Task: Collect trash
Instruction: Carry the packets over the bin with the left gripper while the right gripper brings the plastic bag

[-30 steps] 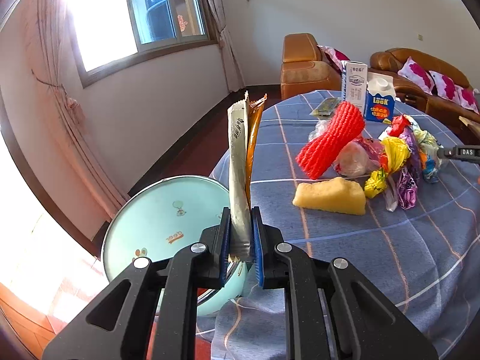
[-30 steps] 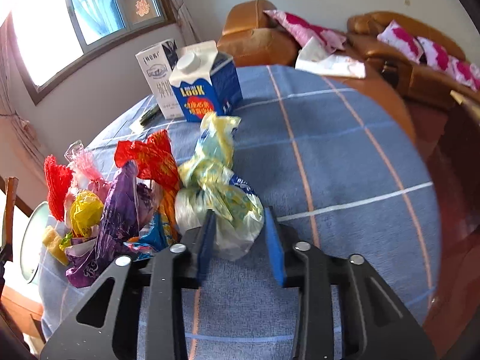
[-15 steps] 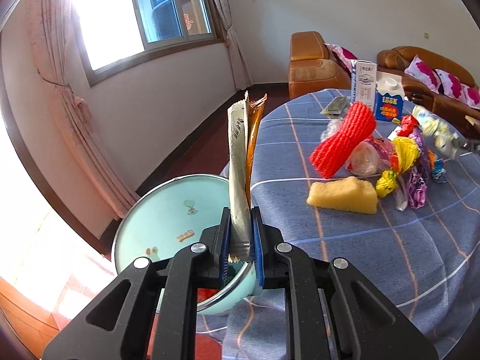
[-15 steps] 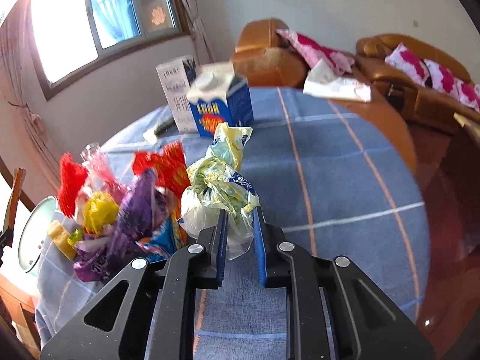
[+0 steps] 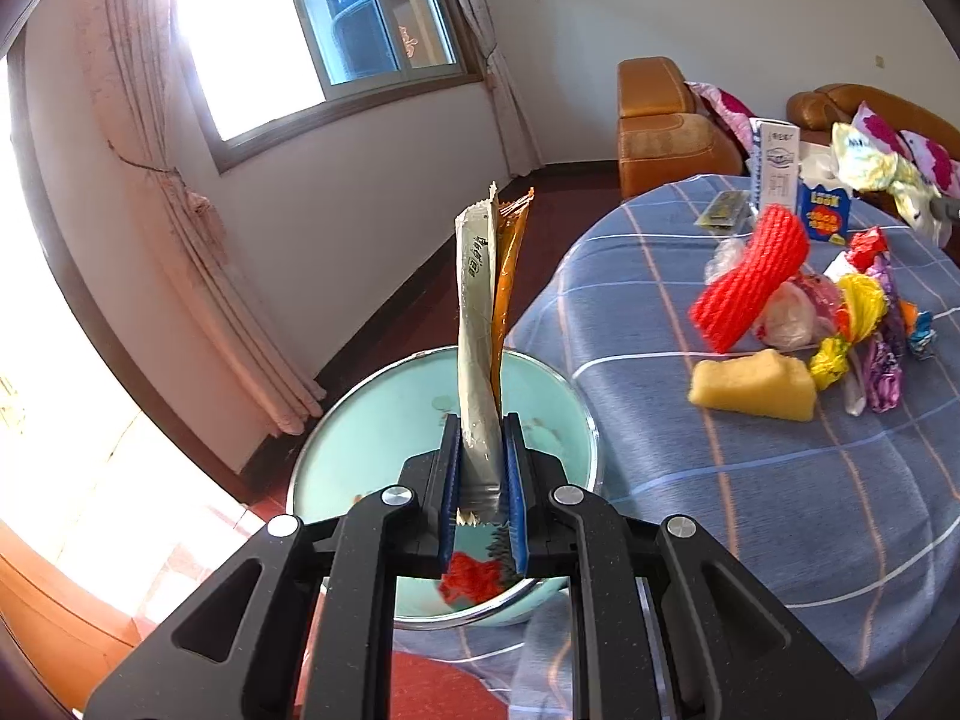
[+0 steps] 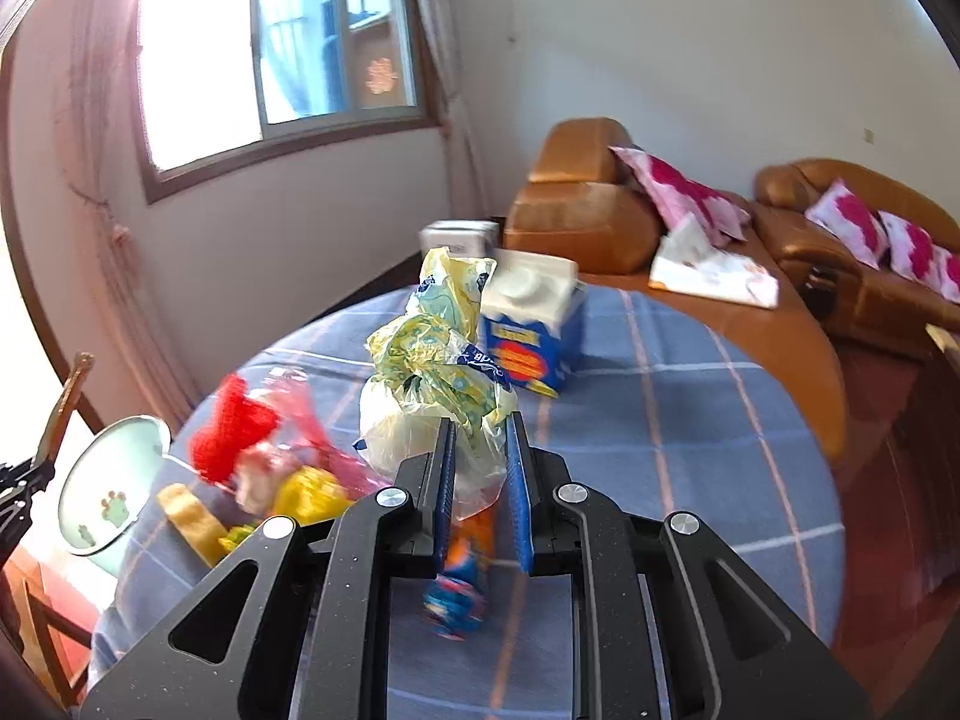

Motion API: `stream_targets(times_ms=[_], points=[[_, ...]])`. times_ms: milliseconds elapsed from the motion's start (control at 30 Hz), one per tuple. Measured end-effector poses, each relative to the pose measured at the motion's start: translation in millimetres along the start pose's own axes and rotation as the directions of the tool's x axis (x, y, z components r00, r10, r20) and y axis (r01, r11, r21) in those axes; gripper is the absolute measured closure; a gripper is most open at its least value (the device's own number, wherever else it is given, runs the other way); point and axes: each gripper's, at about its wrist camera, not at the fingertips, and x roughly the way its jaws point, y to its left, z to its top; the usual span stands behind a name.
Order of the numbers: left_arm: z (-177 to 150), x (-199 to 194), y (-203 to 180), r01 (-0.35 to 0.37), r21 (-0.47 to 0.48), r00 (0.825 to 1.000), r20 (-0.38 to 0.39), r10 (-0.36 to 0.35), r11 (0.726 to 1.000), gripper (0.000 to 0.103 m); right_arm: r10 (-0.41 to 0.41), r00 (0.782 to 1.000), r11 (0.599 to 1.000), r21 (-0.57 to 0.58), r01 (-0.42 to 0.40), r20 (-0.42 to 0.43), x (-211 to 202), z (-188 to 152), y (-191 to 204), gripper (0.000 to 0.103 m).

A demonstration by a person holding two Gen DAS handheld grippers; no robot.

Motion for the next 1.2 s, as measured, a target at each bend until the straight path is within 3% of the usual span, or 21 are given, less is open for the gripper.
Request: stream_targets(times_ms=[500,1200], points=[[-7,9,30,-0.082,-0.009,0.996,-0.040,0.081,0.997,0.089,0.174,0.985,0.970,-0.174,-0.169,0.014,28,19,87,0.086],[-18,18,57,-0.158,-0.011,0.983,-0.092,0.156,0.987,0.089,0.310,0.950,0.890,-0.338,-0.306,-0.042,57,15,170,0.086]])
